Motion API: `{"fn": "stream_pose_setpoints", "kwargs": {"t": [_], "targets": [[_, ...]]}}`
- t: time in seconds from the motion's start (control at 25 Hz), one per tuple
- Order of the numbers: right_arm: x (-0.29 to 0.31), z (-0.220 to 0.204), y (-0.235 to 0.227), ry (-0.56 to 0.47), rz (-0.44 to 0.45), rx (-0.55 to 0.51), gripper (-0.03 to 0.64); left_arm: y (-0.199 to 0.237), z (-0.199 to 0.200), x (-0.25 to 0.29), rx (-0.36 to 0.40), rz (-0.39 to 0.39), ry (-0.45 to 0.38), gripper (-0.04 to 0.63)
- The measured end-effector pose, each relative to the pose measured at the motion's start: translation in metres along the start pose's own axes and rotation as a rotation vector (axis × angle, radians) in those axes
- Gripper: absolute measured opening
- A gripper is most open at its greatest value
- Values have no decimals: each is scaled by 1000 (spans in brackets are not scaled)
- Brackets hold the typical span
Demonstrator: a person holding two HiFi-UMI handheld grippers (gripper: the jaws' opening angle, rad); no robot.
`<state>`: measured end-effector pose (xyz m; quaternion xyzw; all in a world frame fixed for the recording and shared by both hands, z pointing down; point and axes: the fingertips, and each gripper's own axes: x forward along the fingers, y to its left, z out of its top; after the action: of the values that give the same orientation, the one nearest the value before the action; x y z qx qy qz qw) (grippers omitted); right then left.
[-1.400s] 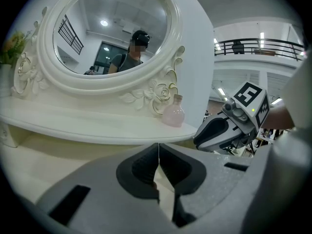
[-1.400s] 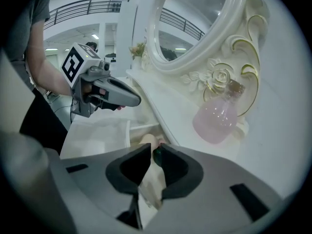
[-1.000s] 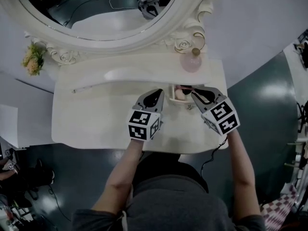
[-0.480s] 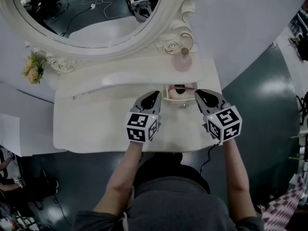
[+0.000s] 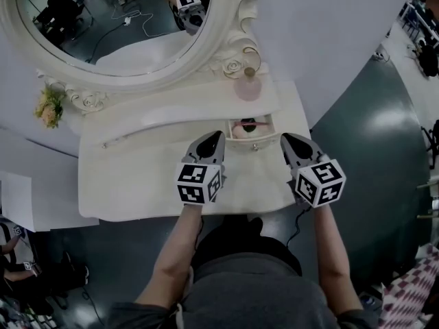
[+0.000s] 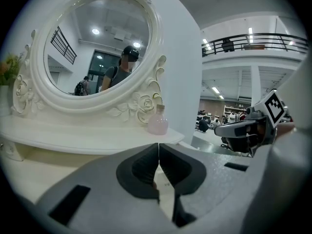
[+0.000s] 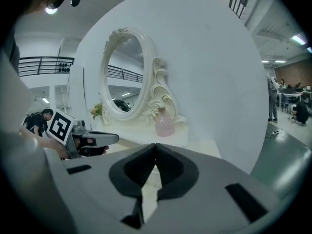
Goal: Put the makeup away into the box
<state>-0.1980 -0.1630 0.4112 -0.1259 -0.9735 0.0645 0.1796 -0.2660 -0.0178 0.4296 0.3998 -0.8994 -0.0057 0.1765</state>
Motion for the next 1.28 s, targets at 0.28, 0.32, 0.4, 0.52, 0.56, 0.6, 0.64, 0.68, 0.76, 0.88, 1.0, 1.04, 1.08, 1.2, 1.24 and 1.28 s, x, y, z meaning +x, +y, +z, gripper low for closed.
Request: {"fn": "stream_pose_setpoints", "kwargs": {"t": [0.28, 0.32, 0.4, 0.52, 0.56, 0.6, 0.64, 0.68, 0.76, 0.88, 1.0, 1.04, 1.08, 1.2, 1.24, 1.28], "targets": [[-15, -9, -2, -14, -28, 24, 5, -11, -1, -8, 8, 6, -7, 8], [-17, -10, -3, -17, -33, 21, 5, -13, -1, -9, 8, 8, -8, 8], [-22, -10, -3, -27, -42, 13, 5, -16, 0, -11, 9, 10, -10, 8], [-29, -9, -3, -42, -62, -17, 3, -20, 0, -16, 12, 13, -12, 8], [-32, -9, -2, -46, -70, -30, 3, -21, -1, -17, 13, 14, -13, 8], [-33, -9, -1, -51, -78, -41, 3, -22, -1, -19, 14, 14, -13, 8], [-35, -9, -1, -55, -83, -48, 3, -23, -1, -20, 15, 14, -14, 8], [-36, -8, 0, -60, -87, -51, 3, -24, -1, -21, 16, 14, -14, 8], [-38, -9, 0, -67, -92, -50, 3, -26, -1, -22, 18, 15, -16, 8], [-39, -11, 0, -69, -95, -39, 3, -27, -1, -24, 19, 16, -18, 8], [-40, -13, 0, -67, -95, -23, 3, -28, -2, -26, 20, 19, -16, 8], [-41, -13, -1, -67, -96, -20, 3, -29, -2, -27, 21, 19, -15, 8], [-41, -14, -1, -67, -98, -17, 3, -29, -2, -27, 21, 20, -14, 8], [-39, -16, -1, -69, -105, -13, 3, -28, -2, -27, 24, 23, -10, 8], [-38, -16, -1, -69, -107, -12, 3, -27, -2, -26, 24, 23, -10, 8], [-37, -17, -1, -70, -109, -11, 3, -26, -2, -26, 24, 24, -11, 8]]}}
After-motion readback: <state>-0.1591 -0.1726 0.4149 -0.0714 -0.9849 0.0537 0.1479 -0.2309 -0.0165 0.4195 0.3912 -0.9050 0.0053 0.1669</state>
